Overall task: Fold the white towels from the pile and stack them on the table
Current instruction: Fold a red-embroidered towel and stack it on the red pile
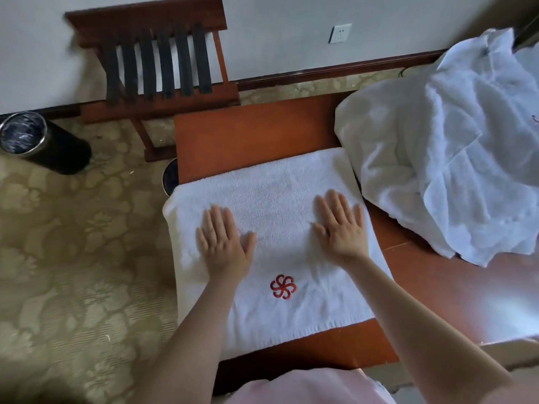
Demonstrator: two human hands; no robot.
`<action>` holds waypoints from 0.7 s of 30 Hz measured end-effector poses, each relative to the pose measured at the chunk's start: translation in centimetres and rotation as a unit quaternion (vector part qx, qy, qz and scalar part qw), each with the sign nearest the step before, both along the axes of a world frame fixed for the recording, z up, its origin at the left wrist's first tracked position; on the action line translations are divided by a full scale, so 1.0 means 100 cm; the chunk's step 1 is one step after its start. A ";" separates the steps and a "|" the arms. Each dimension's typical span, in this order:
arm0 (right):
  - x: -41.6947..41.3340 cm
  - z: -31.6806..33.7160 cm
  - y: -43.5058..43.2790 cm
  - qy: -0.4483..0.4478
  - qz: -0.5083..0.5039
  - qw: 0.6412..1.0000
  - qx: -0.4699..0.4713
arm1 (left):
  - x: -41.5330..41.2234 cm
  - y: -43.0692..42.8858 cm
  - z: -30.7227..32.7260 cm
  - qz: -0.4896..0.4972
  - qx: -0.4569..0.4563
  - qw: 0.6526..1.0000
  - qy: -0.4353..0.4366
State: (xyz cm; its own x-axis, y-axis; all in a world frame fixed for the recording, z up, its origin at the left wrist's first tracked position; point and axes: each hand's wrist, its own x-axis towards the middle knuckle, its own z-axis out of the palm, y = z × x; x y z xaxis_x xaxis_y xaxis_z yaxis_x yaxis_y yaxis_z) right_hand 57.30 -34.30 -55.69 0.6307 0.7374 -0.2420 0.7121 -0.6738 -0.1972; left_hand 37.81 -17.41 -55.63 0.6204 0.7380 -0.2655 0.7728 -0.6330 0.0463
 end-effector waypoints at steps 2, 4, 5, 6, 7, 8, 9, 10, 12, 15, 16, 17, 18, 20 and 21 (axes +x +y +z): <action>-0.008 0.007 0.001 -0.005 -0.004 1.000 0.019 | -0.001 -0.007 0.006 0.000 -0.007 1.000 -0.027; -0.030 0.013 0.002 -0.004 0.024 0.997 0.069 | -0.004 -0.022 0.009 -0.027 -0.011 0.996 -0.079; -0.045 0.014 0.000 0.008 0.043 0.994 0.098 | -0.007 -0.033 0.008 -0.044 -0.016 0.993 -0.107; -0.061 0.014 -0.004 0.024 0.060 0.991 0.116 | -0.011 -0.045 0.007 -0.056 -0.023 0.990 -0.127; -0.072 0.013 -0.010 0.038 0.073 0.989 0.123 | -0.016 -0.055 0.005 -0.064 -0.029 0.988 -0.134; -0.078 0.011 -0.019 0.043 0.085 0.988 0.120 | -0.022 -0.063 0.002 -0.069 -0.029 0.989 -0.130; -0.077 0.007 -0.031 0.038 0.097 0.988 0.112 | -0.029 -0.068 -0.001 -0.077 -0.023 0.990 -0.116; -0.071 0.005 -0.045 0.026 0.103 0.990 0.098 | -0.034 -0.070 -0.004 -0.086 -0.016 0.991 -0.097; -0.051 0.002 -0.071 0.002 0.072 0.995 0.062 | -0.038 -0.069 -0.006 -0.096 -0.003 0.993 -0.075; -0.026 0.003 -0.093 -0.005 -0.008 1.000 0.022 | -0.036 -0.070 -0.006 -0.098 0.007 0.993 -0.067; -0.024 0.004 -0.093 -0.006 -0.020 1.000 0.016 | -0.035 -0.070 -0.006 -0.098 0.014 0.993 -0.069; -0.024 0.006 -0.092 -0.006 -0.023 1.000 0.016 | -0.035 -0.070 -0.007 -0.098 0.020 0.992 -0.073; -0.026 0.008 -0.089 -0.004 -0.023 1.000 0.021 | -0.036 -0.070 -0.007 -0.100 0.022 0.992 -0.073; -0.031 0.013 -0.081 0.003 -0.010 0.999 0.040 | -0.035 -0.070 -0.004 -0.097 0.021 0.992 -0.078; -0.034 0.015 -0.075 0.008 0.005 0.999 0.052 | -0.032 -0.070 -0.001 -0.092 0.020 0.992 -0.088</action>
State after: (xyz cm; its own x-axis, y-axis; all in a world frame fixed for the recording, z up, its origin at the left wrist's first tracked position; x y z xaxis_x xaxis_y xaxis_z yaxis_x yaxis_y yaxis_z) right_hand 53.89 -41.77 -54.23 0.6196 0.7653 -0.1746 0.7148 -0.6420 -0.2774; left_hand 34.61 -24.37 -55.77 0.7796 0.6158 -0.1142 0.6263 -0.7665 0.1423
